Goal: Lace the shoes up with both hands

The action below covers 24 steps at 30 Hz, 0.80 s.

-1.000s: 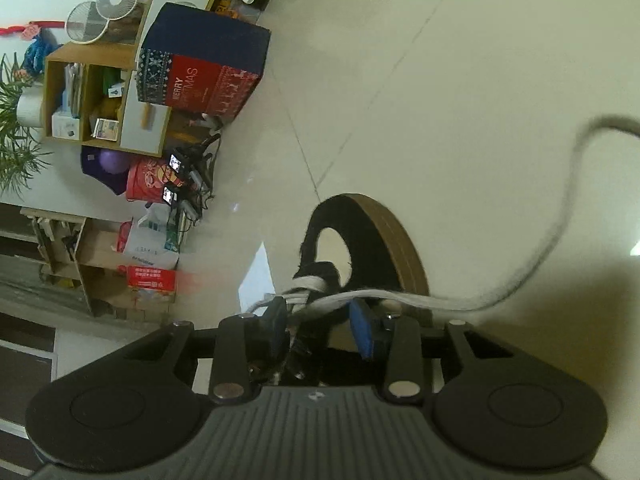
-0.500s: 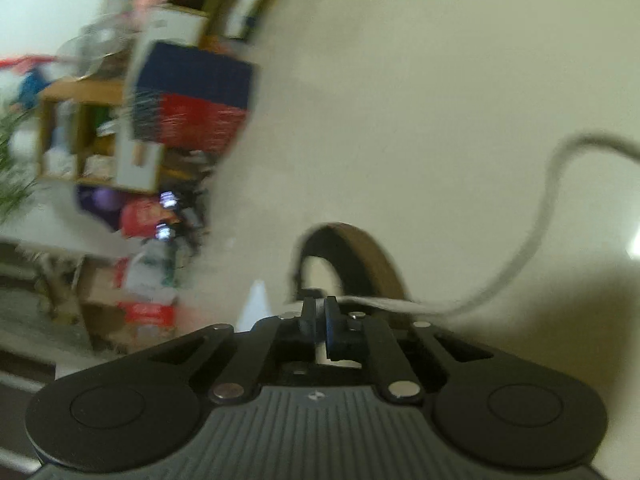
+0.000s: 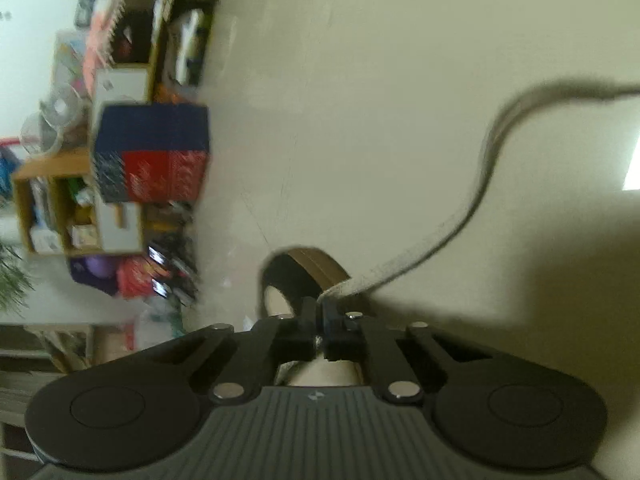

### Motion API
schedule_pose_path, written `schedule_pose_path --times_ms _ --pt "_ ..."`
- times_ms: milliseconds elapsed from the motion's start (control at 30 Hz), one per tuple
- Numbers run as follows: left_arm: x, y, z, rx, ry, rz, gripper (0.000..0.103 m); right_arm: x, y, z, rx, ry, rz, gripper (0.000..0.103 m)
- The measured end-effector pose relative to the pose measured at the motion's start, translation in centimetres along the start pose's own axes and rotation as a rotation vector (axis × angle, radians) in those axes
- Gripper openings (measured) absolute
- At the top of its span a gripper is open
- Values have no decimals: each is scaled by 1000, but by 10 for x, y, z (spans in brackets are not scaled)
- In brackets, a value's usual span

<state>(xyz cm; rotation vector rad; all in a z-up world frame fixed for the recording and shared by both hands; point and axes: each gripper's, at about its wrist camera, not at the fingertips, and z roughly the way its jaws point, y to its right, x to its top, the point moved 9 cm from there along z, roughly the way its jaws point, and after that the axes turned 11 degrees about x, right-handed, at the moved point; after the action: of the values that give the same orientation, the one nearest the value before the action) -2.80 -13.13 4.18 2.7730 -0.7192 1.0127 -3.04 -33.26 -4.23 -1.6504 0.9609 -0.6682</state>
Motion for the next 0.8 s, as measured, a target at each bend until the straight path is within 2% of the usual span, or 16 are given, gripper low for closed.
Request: schedule_pose_path --times_ms 67,133,300,367,467,533,600,700,800 --pt "1 -1 -3 8 11 10 62 4 -27 -15 60 28 -70 4" --pt "7 3 -8 27 49 69 62 4 -60 -26 129 32 -175 4" --pt "20 21 -13 72 141 251 63 -12 -150 -29 276 -7 -481 4" --pt "25 23 -13 68 152 273 63 -23 -179 -27 312 -39 -598 4" --pt "32 20 -13 58 153 261 63 -39 -214 -20 367 -89 -751 4" --pt "36 16 -18 51 165 253 63 -46 -229 -13 373 -112 -833 4" --pt "40 12 -26 39 185 245 66 -49 -236 -5 373 -135 -860 4" --pt "48 6 -39 -2 216 178 78 -55 -244 9 366 -189 -883 6" --pt "56 17 -30 -18 233 163 80 -69 -251 24 346 -252 -927 8"
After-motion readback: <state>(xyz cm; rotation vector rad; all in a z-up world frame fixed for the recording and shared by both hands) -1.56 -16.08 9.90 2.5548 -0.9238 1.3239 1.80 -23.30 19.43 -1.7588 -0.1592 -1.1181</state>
